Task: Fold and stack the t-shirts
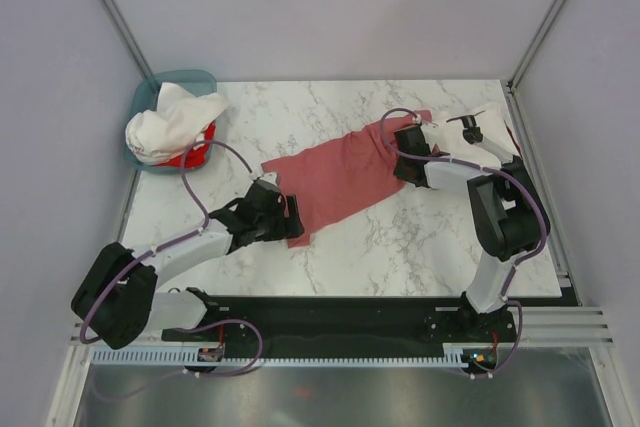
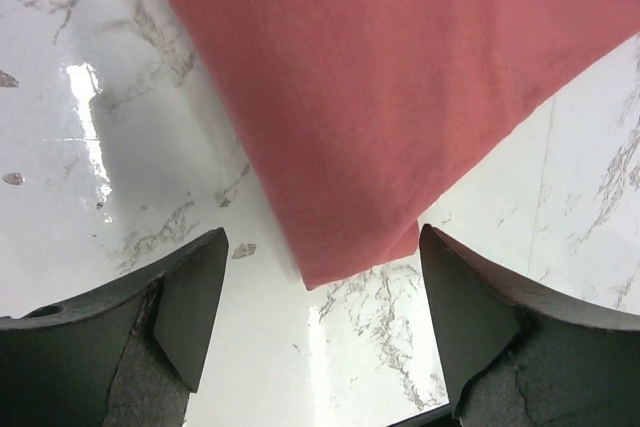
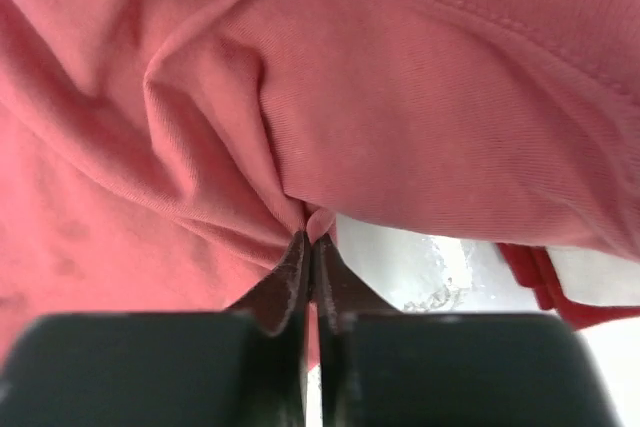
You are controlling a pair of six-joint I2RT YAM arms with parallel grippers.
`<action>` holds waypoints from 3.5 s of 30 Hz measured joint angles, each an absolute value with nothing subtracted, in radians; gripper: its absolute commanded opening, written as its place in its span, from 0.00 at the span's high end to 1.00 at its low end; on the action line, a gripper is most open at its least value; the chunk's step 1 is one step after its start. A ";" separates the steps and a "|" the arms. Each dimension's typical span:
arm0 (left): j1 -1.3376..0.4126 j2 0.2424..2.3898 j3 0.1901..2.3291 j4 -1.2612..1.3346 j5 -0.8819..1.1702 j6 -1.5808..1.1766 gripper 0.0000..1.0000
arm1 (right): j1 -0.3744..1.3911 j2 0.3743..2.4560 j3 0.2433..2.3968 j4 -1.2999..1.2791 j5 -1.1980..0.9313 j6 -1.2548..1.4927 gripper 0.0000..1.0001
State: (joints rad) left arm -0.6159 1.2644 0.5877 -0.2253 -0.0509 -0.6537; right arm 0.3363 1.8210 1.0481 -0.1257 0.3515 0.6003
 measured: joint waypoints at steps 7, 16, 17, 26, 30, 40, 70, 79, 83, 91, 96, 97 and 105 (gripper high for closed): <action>-0.630 1.297 0.589 -0.230 -0.047 -0.651 0.42 | 0.336 1.821 1.048 -0.110 0.308 0.605 1.00; -0.631 1.414 0.660 -0.242 -0.086 -0.647 0.98 | 0.336 1.698 0.995 -0.086 0.236 0.616 1.00; -0.631 1.407 0.665 -0.252 -0.104 -0.646 0.98 | 0.336 1.679 0.988 -0.084 0.231 0.617 1.00; -0.631 1.033 0.702 -0.405 -0.196 -0.648 0.98 | 0.340 1.360 0.891 -0.101 0.213 0.624 1.00; -0.631 0.854 0.782 -0.516 -0.235 -0.654 0.98 | 0.359 1.140 0.878 -0.139 0.217 0.612 1.00; -0.630 0.774 1.163 -0.781 -0.391 -0.654 0.98 | 0.473 1.035 1.206 -0.334 0.261 0.519 1.00; -0.629 0.712 1.376 -1.059 -0.292 -0.654 0.98 | 0.571 1.100 1.729 -0.835 -0.143 0.493 1.00; -0.237 1.276 1.160 -0.782 -0.042 -0.662 0.55 | 0.409 1.714 1.568 -0.575 -0.227 0.567 0.10; -0.128 1.515 1.182 -0.725 -0.021 -0.704 0.33 | 0.370 1.827 1.553 -0.559 -0.189 0.569 0.16; -0.133 1.431 1.105 -0.567 -0.012 -0.721 0.32 | 0.381 1.570 1.350 -0.419 -0.129 0.510 0.38; -0.164 1.275 0.896 -0.379 0.041 -0.723 0.01 | 0.395 1.538 1.196 -0.331 -0.130 0.507 0.30; -0.184 1.254 0.852 -0.337 0.059 -0.727 0.00 | 0.401 1.552 1.176 -0.324 -0.131 0.507 0.19; -0.324 1.307 0.706 -0.109 0.162 -0.724 0.05 | 0.512 1.668 1.124 -0.274 -0.072 0.498 0.22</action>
